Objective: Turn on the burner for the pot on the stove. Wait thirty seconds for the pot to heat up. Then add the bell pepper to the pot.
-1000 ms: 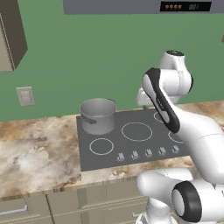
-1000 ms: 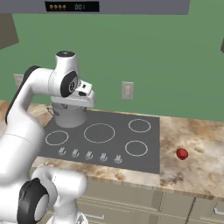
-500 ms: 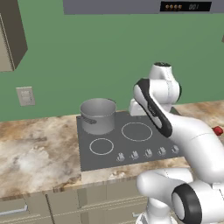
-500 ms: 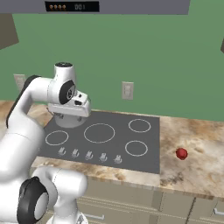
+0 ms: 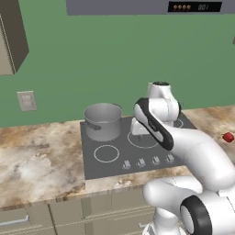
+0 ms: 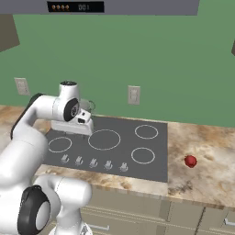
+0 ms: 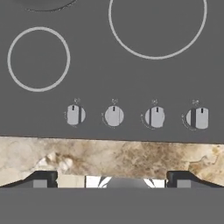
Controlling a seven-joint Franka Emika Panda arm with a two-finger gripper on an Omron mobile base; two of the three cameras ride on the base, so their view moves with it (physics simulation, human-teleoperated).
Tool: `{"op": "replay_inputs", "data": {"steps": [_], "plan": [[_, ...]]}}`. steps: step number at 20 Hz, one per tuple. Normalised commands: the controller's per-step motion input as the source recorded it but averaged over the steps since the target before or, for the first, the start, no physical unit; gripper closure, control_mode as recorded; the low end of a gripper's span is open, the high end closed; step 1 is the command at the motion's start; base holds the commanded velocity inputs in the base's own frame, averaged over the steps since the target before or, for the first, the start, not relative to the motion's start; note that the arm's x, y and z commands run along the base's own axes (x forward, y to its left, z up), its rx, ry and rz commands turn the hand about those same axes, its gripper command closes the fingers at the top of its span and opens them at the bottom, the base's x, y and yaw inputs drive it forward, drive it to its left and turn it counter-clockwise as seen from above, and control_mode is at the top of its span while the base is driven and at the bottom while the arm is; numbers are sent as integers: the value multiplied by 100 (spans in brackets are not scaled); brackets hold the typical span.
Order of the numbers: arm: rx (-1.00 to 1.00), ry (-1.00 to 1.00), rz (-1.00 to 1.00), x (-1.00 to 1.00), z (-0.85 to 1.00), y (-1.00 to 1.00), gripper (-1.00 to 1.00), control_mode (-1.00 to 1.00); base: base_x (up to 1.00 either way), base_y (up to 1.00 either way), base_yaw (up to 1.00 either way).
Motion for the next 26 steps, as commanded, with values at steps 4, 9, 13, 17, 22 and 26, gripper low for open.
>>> {"op": "replay_inputs", "data": {"steps": [4,9,13,17,22,26], "plan": [[-2,0,0,1,-47,0,-100,-100,0,0,0],[-2,0,0,10,-51,0,-100,-100,0,0,0],[0,0,0,18,-49,0,-100,-100,0,0,0],[0,2,0,25,-42,0,-100,-100,0,0,0],[0,6,0,22,-39,4,-100,-100,0,0,0],[0,5,0,11,-32,6,-100,-100,0,0,0]]}}
